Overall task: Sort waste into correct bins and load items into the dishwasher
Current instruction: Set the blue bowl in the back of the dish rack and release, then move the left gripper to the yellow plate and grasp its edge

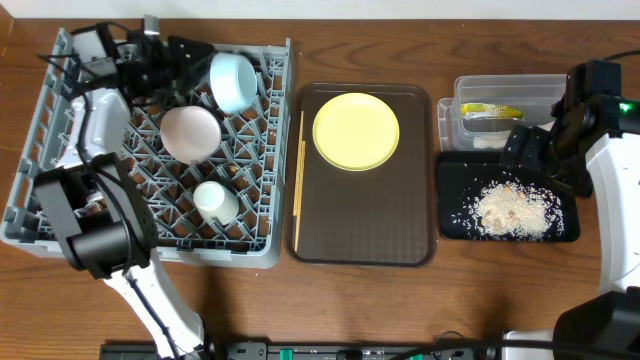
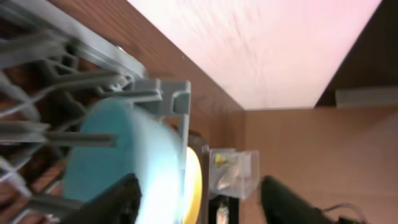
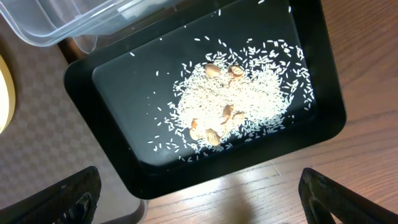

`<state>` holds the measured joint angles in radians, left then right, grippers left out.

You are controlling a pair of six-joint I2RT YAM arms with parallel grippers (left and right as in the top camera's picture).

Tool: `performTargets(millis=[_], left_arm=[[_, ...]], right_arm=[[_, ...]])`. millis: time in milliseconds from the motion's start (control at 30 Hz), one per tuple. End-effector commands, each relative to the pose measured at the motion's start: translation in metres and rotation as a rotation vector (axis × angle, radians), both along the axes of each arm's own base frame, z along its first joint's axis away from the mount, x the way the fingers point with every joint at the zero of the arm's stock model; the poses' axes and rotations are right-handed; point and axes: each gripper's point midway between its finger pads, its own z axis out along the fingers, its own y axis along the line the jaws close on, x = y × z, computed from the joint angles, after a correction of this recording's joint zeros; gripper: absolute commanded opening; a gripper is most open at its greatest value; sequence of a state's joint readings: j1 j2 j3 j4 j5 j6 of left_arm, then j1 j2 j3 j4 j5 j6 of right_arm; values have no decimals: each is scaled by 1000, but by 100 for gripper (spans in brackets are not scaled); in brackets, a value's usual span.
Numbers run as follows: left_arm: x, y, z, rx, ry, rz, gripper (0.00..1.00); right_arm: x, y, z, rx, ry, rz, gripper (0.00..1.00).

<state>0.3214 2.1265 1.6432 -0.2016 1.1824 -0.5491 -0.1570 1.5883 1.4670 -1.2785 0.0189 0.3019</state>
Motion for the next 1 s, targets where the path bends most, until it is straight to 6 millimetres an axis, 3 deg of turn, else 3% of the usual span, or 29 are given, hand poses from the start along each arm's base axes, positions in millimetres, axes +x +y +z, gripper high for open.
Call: performTargets(millis=[0,167,200,367,533,767,967], left_arm=[[2,20,-8,22,6,47,76],[1,41,-6,38,0,95,80],[0,44,5,49,-24,101,82],[-8,36,35,141,-98,95,85],[-30,19,50,412,-88,109,88],[-77,-50,70,695,-42,30,91],[-102,-126,49,819,-7,-129,92]], right_arm=[[-2,-7,7,-11,-23,-14,99],[-2,-7,7,-10,-21,-13,99],[-2,-7,7,-11,-20,-13,99],[-2,-7,7,-11,-20,-13,99],[-1,-7,7,-12,-23,-14,99],[0,-6,8,-10,-27,-12,99],[-1,-6,7,-4,-25,-11,99]])
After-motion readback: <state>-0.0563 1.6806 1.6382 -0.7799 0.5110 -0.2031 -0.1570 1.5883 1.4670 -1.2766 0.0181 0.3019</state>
